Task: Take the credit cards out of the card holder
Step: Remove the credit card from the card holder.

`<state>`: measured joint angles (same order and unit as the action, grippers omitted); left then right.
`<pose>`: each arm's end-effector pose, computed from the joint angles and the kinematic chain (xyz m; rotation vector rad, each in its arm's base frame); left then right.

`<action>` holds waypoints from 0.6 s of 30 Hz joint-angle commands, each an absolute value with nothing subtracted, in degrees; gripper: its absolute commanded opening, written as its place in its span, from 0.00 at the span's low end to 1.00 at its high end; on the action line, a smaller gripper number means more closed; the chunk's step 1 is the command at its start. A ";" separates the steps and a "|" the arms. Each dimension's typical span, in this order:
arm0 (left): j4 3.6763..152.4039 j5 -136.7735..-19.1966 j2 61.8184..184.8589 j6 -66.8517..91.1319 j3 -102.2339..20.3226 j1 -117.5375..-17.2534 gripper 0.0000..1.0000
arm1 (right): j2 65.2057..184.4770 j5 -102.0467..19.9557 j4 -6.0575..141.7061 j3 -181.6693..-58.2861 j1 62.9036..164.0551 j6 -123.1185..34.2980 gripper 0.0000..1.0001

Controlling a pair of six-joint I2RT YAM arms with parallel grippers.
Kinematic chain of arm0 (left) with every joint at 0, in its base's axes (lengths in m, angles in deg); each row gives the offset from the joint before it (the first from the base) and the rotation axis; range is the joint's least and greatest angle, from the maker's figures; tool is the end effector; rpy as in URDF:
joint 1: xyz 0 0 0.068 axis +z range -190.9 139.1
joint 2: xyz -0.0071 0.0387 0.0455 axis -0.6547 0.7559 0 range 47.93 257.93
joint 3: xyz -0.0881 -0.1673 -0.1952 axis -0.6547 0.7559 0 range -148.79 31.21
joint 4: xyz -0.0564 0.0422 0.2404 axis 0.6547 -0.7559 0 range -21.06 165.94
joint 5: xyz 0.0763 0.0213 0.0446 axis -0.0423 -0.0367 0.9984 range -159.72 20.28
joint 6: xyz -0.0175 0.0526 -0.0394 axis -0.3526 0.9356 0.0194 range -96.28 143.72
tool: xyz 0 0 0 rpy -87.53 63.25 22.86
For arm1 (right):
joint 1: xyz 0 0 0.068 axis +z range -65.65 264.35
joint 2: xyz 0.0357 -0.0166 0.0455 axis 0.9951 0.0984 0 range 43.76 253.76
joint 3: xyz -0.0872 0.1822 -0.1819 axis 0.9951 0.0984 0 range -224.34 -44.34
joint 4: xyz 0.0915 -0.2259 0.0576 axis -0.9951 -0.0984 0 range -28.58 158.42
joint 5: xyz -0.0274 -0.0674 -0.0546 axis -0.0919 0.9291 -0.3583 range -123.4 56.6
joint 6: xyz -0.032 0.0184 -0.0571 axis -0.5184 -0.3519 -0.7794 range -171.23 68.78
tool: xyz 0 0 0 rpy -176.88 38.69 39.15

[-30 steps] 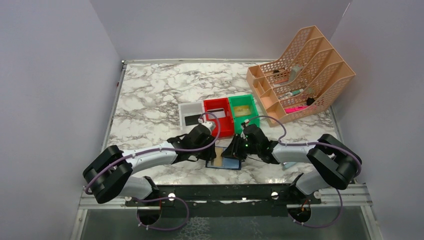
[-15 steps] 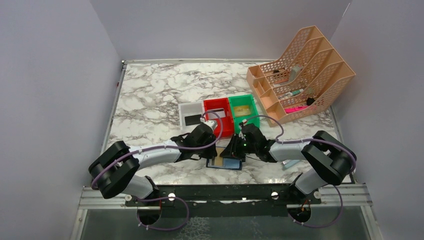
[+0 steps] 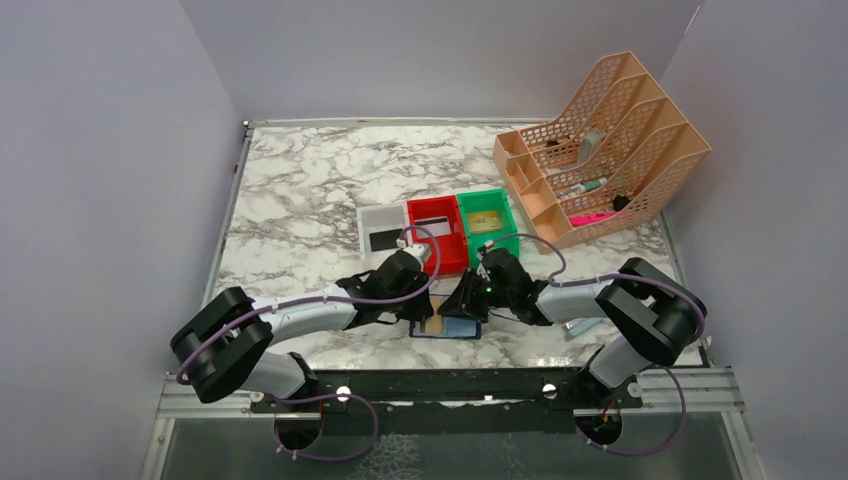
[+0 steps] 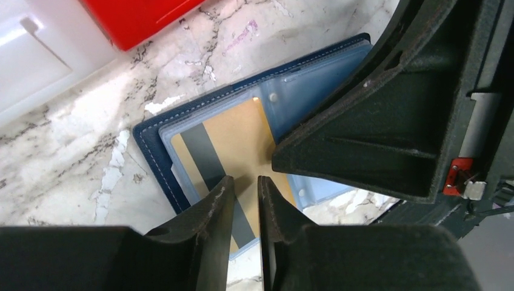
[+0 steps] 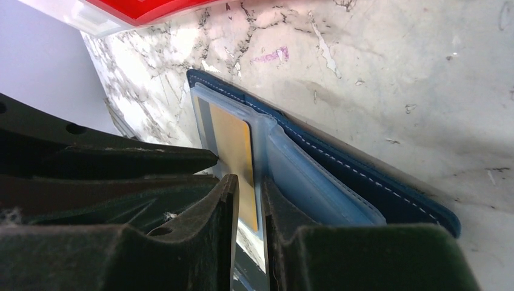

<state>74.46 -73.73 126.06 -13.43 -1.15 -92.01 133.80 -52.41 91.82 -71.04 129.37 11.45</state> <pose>0.1595 -0.2038 0.1512 0.3445 2.5254 -0.7585 0.1817 0.2069 0.1143 0.1986 2.6038 1.2386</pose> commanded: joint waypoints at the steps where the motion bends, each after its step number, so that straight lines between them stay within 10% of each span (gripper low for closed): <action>1: 67.76 -70.44 123.50 -13.63 0.28 -92.14 0.29 | 134.42 -50.77 91.17 -69.82 129.79 13.36 0.25; 18: 68.62 -69.46 121.82 -14.14 -0.29 -92.14 0.35 | 133.95 -50.14 89.33 -70.34 129.79 11.82 0.25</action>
